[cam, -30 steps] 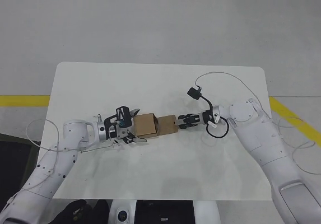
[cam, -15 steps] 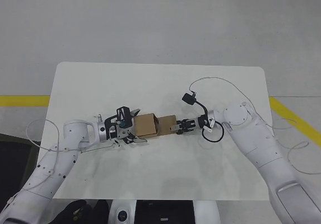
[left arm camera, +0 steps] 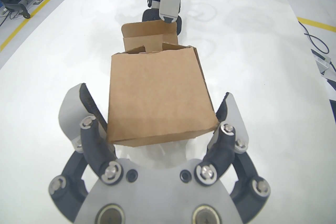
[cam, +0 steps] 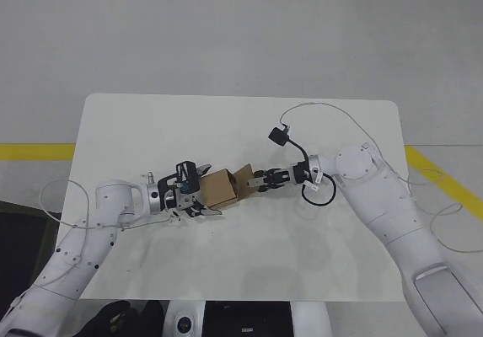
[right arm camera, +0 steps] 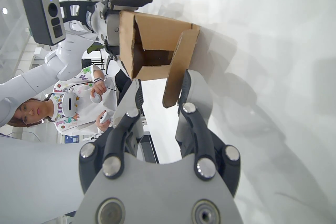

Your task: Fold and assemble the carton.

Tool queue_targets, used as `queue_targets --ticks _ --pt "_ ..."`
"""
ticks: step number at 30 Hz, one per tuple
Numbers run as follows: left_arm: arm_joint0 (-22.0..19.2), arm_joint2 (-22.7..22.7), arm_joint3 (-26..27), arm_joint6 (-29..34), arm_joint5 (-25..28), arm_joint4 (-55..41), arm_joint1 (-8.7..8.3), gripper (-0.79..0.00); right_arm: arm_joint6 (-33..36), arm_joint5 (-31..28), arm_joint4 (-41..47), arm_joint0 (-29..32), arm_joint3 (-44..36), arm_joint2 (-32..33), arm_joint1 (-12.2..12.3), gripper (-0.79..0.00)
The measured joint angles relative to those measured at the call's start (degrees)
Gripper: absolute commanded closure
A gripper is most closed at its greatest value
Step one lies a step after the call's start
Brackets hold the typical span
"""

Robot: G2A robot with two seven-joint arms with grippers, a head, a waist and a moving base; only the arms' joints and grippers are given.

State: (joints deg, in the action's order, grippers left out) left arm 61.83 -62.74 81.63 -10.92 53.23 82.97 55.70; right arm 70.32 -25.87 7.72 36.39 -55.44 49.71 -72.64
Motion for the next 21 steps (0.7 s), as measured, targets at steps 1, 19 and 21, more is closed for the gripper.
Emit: queue_targets --ticks 1,19,21 --pt "0.01 0.0 0.03 0.02 0.04 0.0 0.0 -0.785 0.08 -0.28 0.76 -0.09 -0.1 -0.05 -0.1 -0.286" --pt "0.15 0.07 0.52 0.27 0.27 0.07 0.0 -0.785 1.97 -4.51 9.79 -1.16 4.2 -3.21 -2.42 -0.16" --pt "0.19 0.02 0.55 0.28 0.26 0.17 -0.02 -0.785 1.98 -4.43 10.17 -1.39 4.8 -3.75 -2.76 -0.16"
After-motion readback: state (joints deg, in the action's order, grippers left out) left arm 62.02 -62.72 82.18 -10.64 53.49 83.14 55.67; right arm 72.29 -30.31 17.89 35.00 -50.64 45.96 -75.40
